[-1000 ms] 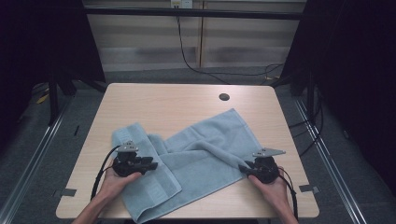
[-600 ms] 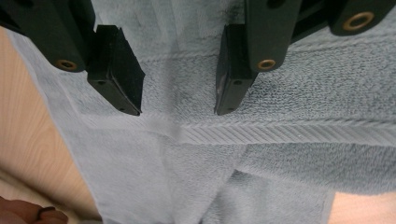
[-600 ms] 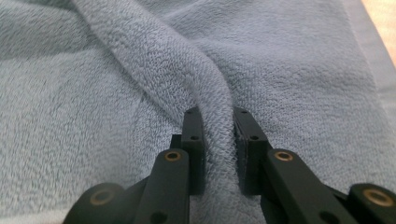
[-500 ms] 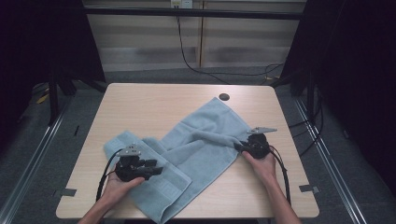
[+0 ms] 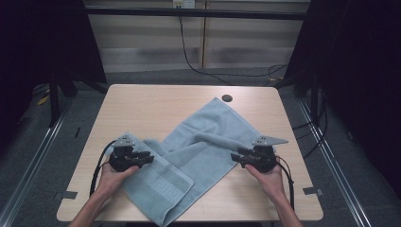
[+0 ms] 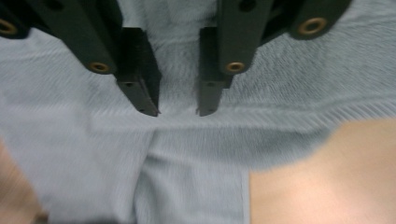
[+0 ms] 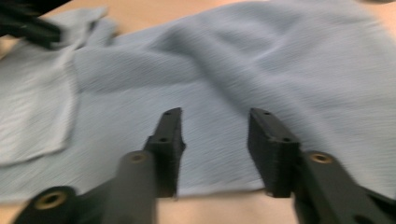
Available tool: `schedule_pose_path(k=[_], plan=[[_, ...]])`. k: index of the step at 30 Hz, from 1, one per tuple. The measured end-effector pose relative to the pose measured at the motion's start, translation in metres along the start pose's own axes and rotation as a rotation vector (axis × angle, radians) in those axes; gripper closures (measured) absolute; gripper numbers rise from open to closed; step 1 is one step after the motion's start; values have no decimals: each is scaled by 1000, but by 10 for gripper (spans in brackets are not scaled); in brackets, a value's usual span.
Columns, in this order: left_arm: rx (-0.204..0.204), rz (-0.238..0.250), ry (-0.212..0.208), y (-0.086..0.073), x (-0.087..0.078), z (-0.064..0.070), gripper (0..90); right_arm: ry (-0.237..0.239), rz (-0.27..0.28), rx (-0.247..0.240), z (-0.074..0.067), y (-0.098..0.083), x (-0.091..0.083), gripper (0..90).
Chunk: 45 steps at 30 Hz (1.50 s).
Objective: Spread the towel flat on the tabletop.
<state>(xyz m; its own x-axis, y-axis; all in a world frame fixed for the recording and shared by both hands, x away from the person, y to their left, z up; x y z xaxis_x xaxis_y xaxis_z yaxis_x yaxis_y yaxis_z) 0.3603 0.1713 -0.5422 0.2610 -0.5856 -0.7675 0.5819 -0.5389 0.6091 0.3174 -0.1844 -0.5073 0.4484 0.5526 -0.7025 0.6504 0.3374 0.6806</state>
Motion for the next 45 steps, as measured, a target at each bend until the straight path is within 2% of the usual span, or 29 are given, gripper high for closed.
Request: schedule_pose_path(k=[1, 3, 6, 9, 10, 12, 14, 19, 23, 25, 27, 28, 30, 33, 34, 37, 40, 43, 44, 45], plan=[[11, -9, 9, -2, 3, 2, 723, 3, -27, -17, -4, -5, 4, 608], [12, -24, 0, -3, 2, 8, 730, 11, -69, -24, -10, -14, 13, 596], [10, -39, -49, -9, 1, 20, 729, -13, -113, -20, -11, -22, 26, 530], [41, -58, -72, -15, -2, 34, 713, -51, -142, -25, -7, -25, 37, 485], [55, -44, -62, -15, -5, 39, 692, -55, -126, -29, -7, -25, 40, 479], [107, -42, -92, -11, -9, 53, 638, -48, -108, -28, -6, -22, 43, 476], [107, -25, -113, -4, -10, 59, 623, -68, -113, -54, -5, -18, 48, 482], [74, 10, -109, 12, -8, 48, 597, -102, -103, -101, 6, 1, 67, 485], [32, 63, -103, 26, -12, 35, 594, -92, -114, -87, 19, 22, 84, 486], [18, 59, -85, 30, -10, 24, 593, -107, -133, -93, 23, 32, 92, 485], [-29, 84, -59, 33, -8, 11, 594, -122, -148, -110, 26, 40, 99, 494], [-49, 70, -35, 30, -5, 4, 594, -127, -152, -107, 27, 44, 102, 519], [-51, 26, 16, 23, 1, -6, 575, -138, -142, -115, 29, 48, 106, 624], [-81, -4, 23, 11, 7, -15, 572, -151, -134, -104, 32, 49, 105, 823], [-78, -14, 23, 9, 6, -16, 576, -168, -136, -88, 34, 48, 103, 836], [-81, -33, 21, 4, 3, -14, 591, -160, -117, -68, 35, 45, 92, 847], [-63, -45, 12, 0, 4, -6, 592, -164, -83, -65, 35, 46, 69, 846], [-54, -60, -27, -4, 2, 7, 591, -192, -47, -68, 39, 48, 42, 847], [-53, -59, -45, -6, 2, 13, 591, -197, -45, -63, 41, 46, 35, 847], [-47, -62, -68, -7, 2, 20, 591, -222, -52, -62, 46, 43, 28, 846]])
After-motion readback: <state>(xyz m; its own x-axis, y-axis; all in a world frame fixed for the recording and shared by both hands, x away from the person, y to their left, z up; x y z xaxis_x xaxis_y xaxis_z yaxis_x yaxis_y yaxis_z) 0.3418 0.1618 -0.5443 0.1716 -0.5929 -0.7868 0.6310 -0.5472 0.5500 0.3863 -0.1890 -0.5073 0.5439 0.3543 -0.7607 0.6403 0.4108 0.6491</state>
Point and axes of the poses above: each handheld gripper's, and its own axes: x roughly forward along the jaws, y roughly out of its top, z roughly to its right, the point moved 7 cm from there along x, roughly forward along the jaws, and after that the axes turned 10 degrees about -z, right-handed, at the moved point
